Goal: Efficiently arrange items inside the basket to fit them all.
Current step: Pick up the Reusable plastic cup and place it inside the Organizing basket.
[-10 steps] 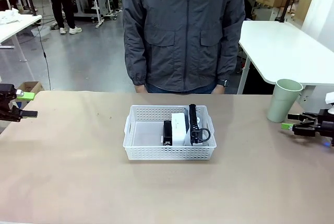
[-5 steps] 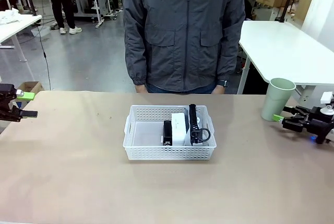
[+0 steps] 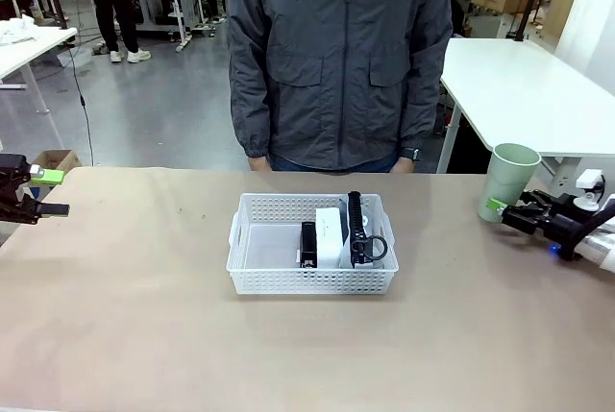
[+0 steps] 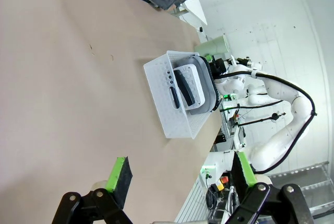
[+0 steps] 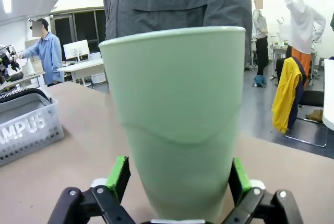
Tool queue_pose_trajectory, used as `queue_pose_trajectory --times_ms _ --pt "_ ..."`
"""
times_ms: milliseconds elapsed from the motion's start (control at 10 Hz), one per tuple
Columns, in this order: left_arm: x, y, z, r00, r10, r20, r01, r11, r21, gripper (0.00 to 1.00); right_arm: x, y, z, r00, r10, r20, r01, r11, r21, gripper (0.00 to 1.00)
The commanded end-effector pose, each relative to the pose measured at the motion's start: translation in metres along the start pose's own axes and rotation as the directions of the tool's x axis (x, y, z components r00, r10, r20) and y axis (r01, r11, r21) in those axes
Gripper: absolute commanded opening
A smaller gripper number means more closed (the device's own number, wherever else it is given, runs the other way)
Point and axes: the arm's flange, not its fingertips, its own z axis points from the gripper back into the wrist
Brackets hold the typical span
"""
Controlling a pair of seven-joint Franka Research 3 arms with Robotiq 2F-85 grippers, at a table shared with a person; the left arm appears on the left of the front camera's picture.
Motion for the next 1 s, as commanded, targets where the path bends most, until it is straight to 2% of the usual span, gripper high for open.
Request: queue_pose_trajectory --times_ms 0,500,600,700,800,900 --pt "-0.001 -0.003 0.001 1.0 0.008 -0.007 -0.008 1.0 0.002 1.0 0.004 0.017 -0.008 0.998 0.05 0.03 -0.049 0.998 -0.025 1.0" --pt "-0.001 -0.003 0.001 1.0 0.008 -0.007 -0.008 1.0 0.002 1.0 0.03 0.024 -0.006 0.996 0.056 0.066 -0.053 0.997 -0.048 1.0" --pt "-0.001 -0.003 0.001 1.0 0.008 -0.007 -0.008 1.0 0.002 1.0 0.031 0.026 -0.005 0.997 0.05 0.054 -0.048 0.998 -0.032 0.59" --pt "-0.001 -0.003 0.001 1.0 0.008 -0.007 -0.008 1.0 0.002 1.0 0.035 0.027 -0.002 0.998 0.032 0.056 -0.03 0.999 -0.023 0.4" --pt "-0.001 -0.003 0.001 1.0 0.008 -0.007 -0.008 1.0 0.002 1.0 0.036 0.028 0.001 0.998 0.025 0.053 -0.025 1.0 -0.014 0.0" --pt "-0.001 -0.003 0.001 1.0 0.008 -0.007 -0.008 1.0 0.002 1.0 0.037 0.029 0.003 0.998 0.025 0.05 -0.025 1.0 -0.009 0.0"
